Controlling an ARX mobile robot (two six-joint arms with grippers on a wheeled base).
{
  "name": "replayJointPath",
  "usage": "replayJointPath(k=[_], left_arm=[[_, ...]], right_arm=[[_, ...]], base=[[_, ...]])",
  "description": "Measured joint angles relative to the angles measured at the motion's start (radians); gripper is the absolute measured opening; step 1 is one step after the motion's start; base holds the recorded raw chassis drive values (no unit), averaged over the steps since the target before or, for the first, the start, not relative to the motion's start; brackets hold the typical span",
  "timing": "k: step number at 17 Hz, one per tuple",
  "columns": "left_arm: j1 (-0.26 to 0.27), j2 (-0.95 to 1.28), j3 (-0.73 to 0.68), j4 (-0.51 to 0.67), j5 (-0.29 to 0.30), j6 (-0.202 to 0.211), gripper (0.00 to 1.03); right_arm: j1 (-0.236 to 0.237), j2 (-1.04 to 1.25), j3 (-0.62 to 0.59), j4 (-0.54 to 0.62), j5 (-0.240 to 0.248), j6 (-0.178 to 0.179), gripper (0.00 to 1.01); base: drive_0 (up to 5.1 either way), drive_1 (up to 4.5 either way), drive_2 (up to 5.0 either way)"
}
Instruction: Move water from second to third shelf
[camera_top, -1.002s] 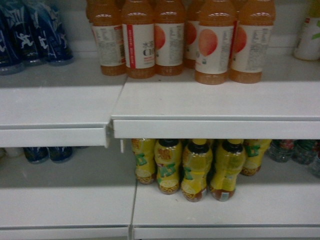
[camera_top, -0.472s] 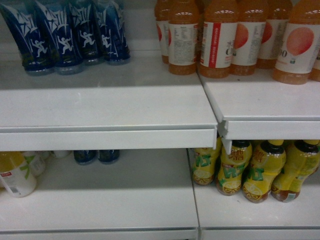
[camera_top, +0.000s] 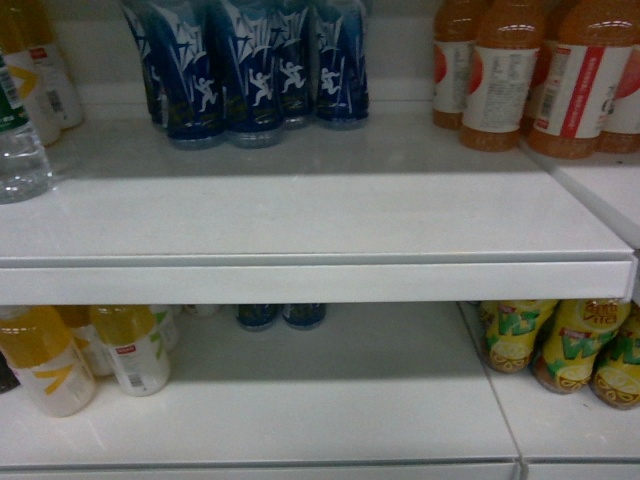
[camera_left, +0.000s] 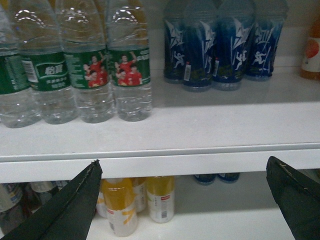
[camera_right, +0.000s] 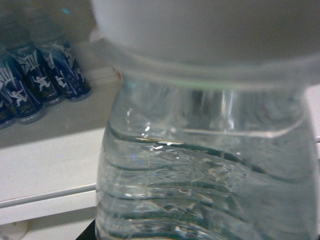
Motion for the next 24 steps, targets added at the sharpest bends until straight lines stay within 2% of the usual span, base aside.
replayJointPath(k=[24], left_arm=[[0.000, 0.000, 0.000, -0.003, 0.000, 0.000, 0.98]], right_arm=[[0.000, 0.000, 0.000, 0.004, -0.001, 0.000, 0.43]], base=[[-5.0, 2.44, 2.4]])
